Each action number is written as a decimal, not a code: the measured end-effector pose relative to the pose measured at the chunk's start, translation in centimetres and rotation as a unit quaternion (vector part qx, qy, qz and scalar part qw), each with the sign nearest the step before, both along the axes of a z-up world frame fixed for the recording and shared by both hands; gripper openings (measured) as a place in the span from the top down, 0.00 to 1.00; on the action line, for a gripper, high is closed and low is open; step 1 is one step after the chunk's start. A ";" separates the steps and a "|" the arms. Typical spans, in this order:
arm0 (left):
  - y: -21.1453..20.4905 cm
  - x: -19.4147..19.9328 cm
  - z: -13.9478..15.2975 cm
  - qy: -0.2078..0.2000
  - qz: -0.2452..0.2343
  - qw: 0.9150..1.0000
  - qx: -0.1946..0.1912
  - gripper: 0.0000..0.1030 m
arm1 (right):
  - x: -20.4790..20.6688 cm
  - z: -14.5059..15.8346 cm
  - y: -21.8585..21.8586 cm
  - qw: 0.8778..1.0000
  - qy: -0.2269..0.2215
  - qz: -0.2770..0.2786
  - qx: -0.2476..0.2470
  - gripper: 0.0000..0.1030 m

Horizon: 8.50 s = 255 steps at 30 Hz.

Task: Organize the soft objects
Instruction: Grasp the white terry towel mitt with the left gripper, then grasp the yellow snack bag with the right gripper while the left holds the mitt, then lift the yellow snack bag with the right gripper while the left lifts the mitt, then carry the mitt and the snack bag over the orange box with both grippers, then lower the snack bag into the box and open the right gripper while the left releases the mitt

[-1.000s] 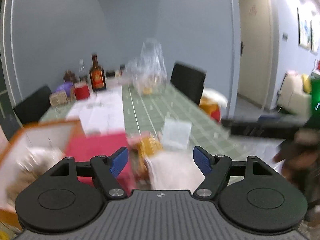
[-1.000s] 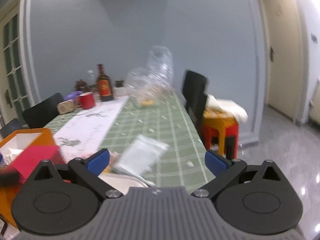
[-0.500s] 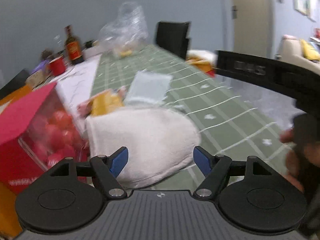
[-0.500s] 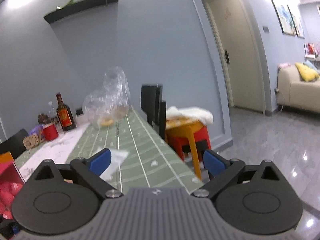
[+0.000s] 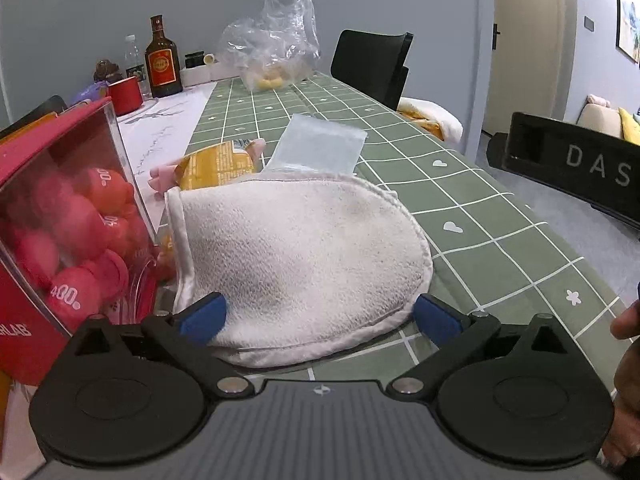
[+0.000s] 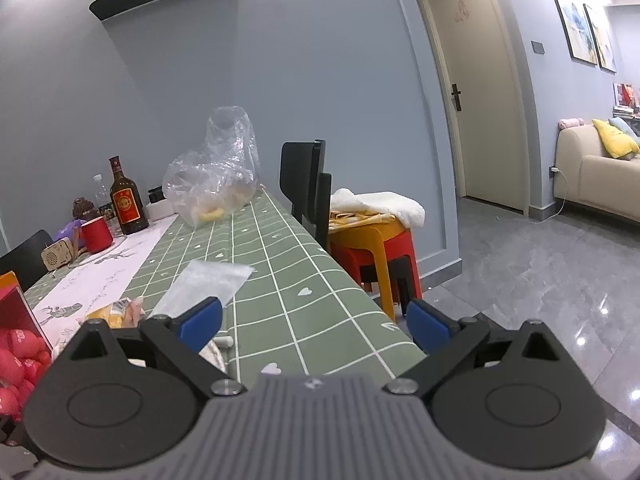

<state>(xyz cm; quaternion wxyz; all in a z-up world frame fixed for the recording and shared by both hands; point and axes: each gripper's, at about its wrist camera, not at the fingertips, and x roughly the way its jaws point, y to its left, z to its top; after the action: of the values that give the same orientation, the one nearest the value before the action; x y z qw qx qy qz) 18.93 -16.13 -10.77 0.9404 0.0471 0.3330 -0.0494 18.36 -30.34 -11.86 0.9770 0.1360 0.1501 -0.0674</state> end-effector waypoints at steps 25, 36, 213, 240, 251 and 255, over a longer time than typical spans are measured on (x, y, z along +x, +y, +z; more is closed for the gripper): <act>2.1 -1.3 0.8 -0.029 0.059 0.997 -0.030 0.82 | 0.0 -0.3 0.0 1.000 0.005 -0.002 0.005 0.06; 2.3 -3.0 0.9 -0.029 0.078 0.996 -0.028 0.82 | -0.4 -0.3 0.7 0.999 -0.007 0.042 0.002 0.06; 30.5 -15.2 22.7 -0.216 0.100 0.970 -0.060 0.92 | -1.5 15.2 28.1 0.899 0.032 0.437 -0.001 0.49; 32.0 -8.8 15.5 -0.095 0.073 0.992 -0.045 0.92 | 1.8 11.9 28.3 0.929 -0.058 0.357 -0.075 0.09; 28.2 -5.5 12.6 -0.051 0.045 0.998 -0.015 0.92 | 2.6 7.8 22.4 0.931 -0.095 0.352 0.027 0.08; 27.8 -4.6 11.6 -0.012 0.024 0.999 -0.018 0.92 | 2.8 7.5 21.8 0.936 -0.072 0.342 0.032 0.09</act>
<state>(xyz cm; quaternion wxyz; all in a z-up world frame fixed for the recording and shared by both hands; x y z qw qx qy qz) 14.28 11.63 0.80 0.9458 0.0233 0.3223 -0.0324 21.16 -8.50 -4.36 0.9445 0.1118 0.1183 0.2855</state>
